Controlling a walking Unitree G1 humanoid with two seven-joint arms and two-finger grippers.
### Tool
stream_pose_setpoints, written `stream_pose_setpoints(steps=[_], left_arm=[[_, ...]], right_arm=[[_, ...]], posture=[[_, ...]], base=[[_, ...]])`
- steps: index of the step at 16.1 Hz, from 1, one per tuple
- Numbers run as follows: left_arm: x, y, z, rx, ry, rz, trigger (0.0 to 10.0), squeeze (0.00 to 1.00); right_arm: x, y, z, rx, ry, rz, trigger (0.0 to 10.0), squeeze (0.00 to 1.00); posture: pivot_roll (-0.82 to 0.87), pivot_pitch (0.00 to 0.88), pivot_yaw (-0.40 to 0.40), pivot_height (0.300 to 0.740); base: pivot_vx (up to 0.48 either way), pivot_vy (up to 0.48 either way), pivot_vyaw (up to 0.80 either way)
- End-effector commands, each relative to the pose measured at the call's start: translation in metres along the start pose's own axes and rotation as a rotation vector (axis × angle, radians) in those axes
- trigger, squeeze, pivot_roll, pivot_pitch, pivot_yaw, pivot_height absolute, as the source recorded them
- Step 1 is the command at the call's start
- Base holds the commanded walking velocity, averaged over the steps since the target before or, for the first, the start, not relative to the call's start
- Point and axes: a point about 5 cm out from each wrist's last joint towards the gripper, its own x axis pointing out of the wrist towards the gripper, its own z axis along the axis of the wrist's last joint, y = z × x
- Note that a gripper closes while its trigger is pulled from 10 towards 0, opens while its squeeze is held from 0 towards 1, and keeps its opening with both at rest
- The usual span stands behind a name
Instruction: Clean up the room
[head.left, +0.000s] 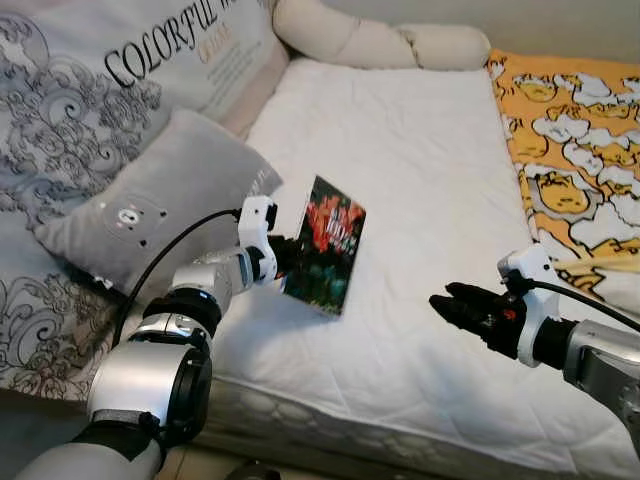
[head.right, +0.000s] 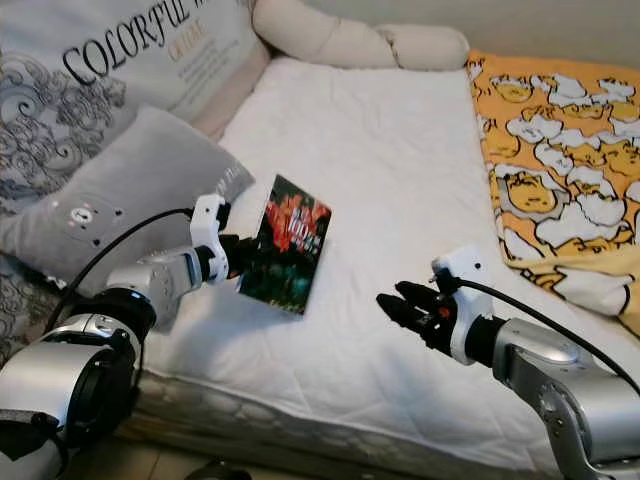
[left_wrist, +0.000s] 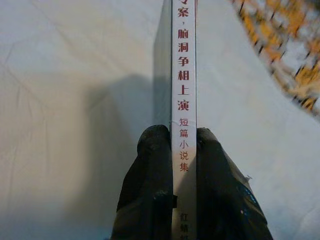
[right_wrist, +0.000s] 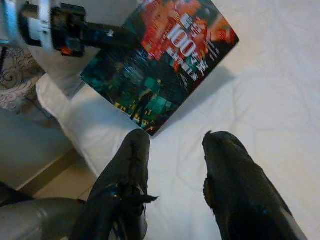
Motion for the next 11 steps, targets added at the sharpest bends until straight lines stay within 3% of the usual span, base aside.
stream_pose_setpoints(steps=[1,2,4,6,7,8,9,11], left_arm=[[0.002,-0.001,0.002,0.076,0.010,0.025,10.0,0.00],[0.002,0.000,0.000,0.093,0.020,0.040,10.0,0.00],[0.000,0.009,-0.005,0.240,0.070,0.158,10.0,0.00],[-0.002,0.014,-0.001,0.304,0.061,0.218,10.0,0.00],[-0.004,0.016,0.002,0.312,0.058,0.244,10.0,0.39],[-0.004,0.017,0.003,0.323,0.056,0.259,10.0,0.39],[-0.005,0.018,0.003,0.335,0.060,0.275,10.0,1.00],[-0.007,0.022,0.001,0.355,0.082,0.306,10.0,1.00]], right_arm=[[-0.008,0.004,0.005,-0.004,-0.004,-0.008,10.0,0.00],[-0.009,0.006,0.006,-0.005,0.000,-0.009,10.0,0.00],[-0.017,0.017,0.003,0.009,0.019,0.000,10.0,0.00],[-0.021,0.022,0.002,0.018,0.030,-0.003,10.0,0.00],[-0.021,0.025,0.002,0.020,0.036,0.000,10.0,0.00],[-0.021,0.027,0.001,0.023,0.038,0.003,10.0,0.00],[-0.020,0.031,0.001,0.022,0.045,0.012,10.0,0.00],[-0.019,0.034,0.001,0.007,0.054,0.019,10.0,0.00]], posture=[[-0.32,0.130,0.007,0.740],[-0.32,0.130,0.007,0.740],[-0.34,0.142,0.006,0.740],[-0.36,0.147,0.003,0.740],[-0.36,0.151,0.002,0.740],[-0.36,0.150,0.001,0.740],[-0.36,0.149,0.000,0.740],[-0.36,0.145,-0.004,0.740]], base=[[0.000,0.000,0.00],[0.000,0.000,0.00],[0.000,0.000,0.00],[0.000,0.000,0.00],[0.000,0.000,0.00],[0.000,0.000,0.00],[0.000,0.000,0.00],[0.000,0.000,0.00]])
